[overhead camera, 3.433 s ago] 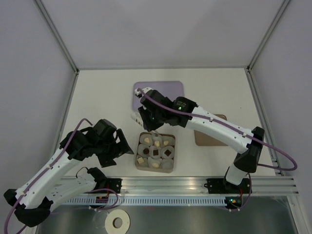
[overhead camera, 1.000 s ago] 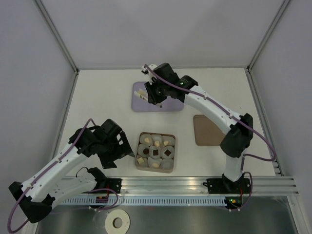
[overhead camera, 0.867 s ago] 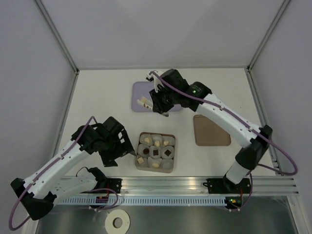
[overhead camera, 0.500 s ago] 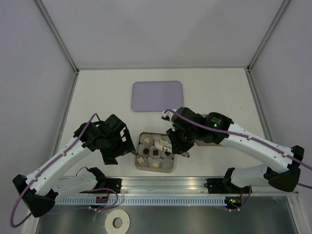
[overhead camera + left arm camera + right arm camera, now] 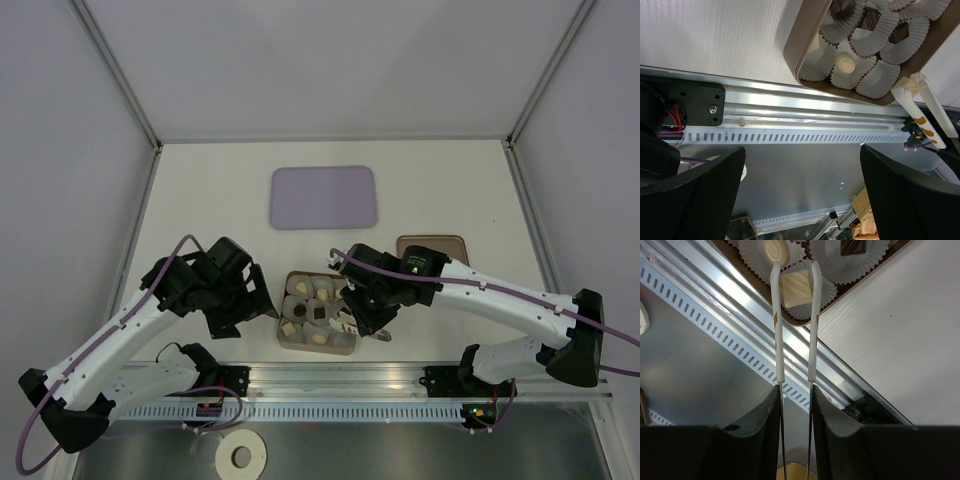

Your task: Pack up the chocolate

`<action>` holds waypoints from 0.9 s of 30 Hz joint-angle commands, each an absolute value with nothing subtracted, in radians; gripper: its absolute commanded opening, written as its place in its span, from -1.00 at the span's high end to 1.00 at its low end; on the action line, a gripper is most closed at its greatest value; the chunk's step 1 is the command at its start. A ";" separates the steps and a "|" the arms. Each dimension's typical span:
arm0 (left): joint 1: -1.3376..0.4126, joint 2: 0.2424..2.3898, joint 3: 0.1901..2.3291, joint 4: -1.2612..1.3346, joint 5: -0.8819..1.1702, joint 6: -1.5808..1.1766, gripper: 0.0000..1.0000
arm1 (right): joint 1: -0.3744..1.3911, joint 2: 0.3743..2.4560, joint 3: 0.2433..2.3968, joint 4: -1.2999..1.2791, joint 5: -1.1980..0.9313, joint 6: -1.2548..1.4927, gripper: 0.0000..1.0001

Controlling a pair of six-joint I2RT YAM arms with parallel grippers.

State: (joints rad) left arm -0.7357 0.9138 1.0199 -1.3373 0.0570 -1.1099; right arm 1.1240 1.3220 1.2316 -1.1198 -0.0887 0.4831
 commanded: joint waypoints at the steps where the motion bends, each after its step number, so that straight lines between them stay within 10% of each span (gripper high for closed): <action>1: -0.738 0.890 1.040 -1.476 0.081 -1.132 -0.99 | 1.127 1.330 1.238 -1.109 -0.072 0.503 0.85; 27: -0.738 0.905 1.060 -1.482 0.060 -1.117 -0.99 | 1.164 1.339 1.249 -1.112 -0.052 0.511 0.17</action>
